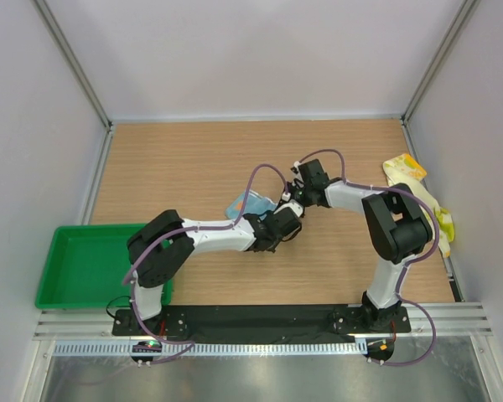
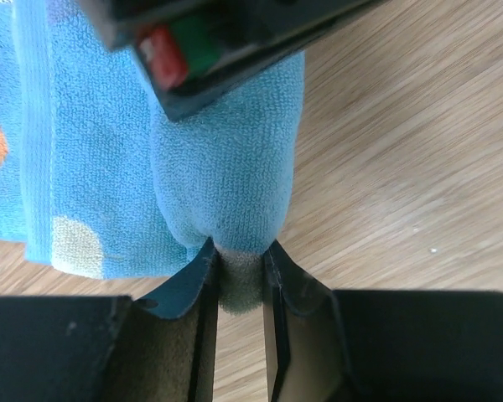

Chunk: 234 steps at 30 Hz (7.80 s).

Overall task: Roll the towels
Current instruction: Roll the towel

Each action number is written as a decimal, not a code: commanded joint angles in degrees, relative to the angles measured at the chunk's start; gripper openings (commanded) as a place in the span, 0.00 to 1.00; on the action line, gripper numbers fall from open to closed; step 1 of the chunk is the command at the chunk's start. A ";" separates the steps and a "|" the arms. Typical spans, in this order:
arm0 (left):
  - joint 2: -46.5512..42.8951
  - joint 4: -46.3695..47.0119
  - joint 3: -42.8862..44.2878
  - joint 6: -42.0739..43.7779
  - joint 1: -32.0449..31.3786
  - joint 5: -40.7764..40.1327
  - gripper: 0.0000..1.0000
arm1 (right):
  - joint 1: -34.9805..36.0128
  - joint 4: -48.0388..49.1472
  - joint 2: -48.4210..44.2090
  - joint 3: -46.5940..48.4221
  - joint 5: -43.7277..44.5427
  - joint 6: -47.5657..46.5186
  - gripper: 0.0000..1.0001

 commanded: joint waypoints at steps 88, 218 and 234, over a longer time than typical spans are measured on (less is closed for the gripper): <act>-3.56 0.05 -4.81 -27.46 29.35 51.79 0.46 | -1.73 3.94 -8.48 -10.03 3.74 2.50 0.32; -0.93 40.96 -21.68 -37.16 29.07 68.21 0.00 | -9.47 2.42 -15.26 -8.53 -3.38 3.19 0.72; 5.75 59.71 -31.44 -56.35 36.73 71.12 0.00 | -2.44 19.49 -5.41 -11.61 -2.06 9.00 0.70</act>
